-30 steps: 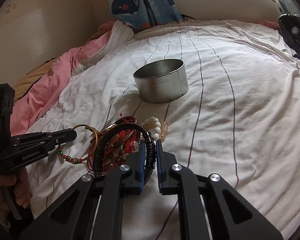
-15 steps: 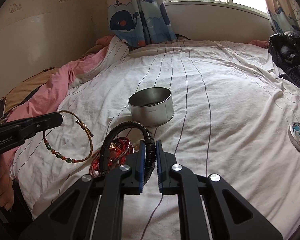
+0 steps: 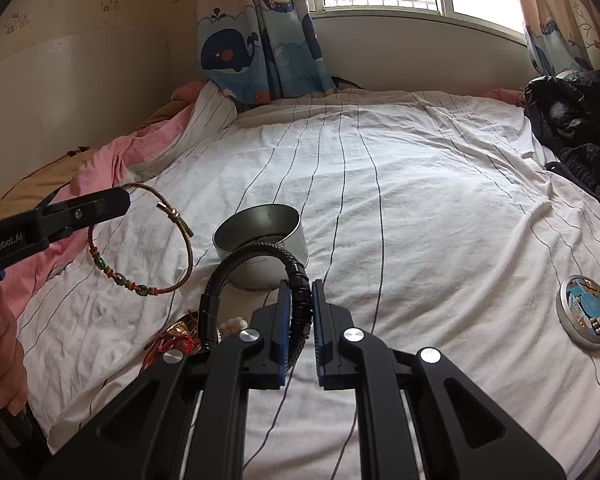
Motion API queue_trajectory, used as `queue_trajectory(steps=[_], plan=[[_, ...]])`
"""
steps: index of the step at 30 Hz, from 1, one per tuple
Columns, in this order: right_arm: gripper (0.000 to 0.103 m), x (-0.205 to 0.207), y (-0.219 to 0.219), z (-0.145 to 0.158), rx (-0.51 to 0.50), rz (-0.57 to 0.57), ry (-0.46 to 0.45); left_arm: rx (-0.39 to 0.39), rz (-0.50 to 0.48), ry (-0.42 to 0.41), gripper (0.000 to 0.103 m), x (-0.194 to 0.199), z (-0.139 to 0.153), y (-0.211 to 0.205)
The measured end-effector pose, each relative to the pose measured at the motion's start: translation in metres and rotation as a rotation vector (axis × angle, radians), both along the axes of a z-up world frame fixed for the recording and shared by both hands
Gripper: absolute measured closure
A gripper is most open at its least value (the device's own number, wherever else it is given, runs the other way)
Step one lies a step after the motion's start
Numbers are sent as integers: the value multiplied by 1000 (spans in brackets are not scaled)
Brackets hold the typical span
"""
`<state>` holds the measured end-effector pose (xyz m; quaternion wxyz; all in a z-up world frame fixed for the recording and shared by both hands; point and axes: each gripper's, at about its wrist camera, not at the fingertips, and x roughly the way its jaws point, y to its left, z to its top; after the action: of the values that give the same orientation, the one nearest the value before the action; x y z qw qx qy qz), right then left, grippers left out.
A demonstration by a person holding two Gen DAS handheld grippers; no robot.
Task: Organize jewelry
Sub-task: 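Carry both bracelets over the silver tin and open both tools to drop them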
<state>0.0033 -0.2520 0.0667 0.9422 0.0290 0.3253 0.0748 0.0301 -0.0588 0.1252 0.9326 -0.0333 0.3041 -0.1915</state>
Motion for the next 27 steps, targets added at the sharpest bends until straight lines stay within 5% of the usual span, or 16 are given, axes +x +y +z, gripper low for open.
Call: queue_trajectory(steps=[6, 13, 20, 27], plan=[[92, 40, 3, 3, -11, 6, 0, -55, -1, 14, 100, 51, -12, -14], [92, 83, 17, -4, -66, 27, 19, 1, 37, 190, 99, 111, -67, -22], [92, 113, 40, -12, -83, 74, 40, 2, 95, 168, 74, 99, -61, 11], [82, 120, 50, -23, -100, 82, 96, -4, 100, 175, 70, 70, -56, 31]])
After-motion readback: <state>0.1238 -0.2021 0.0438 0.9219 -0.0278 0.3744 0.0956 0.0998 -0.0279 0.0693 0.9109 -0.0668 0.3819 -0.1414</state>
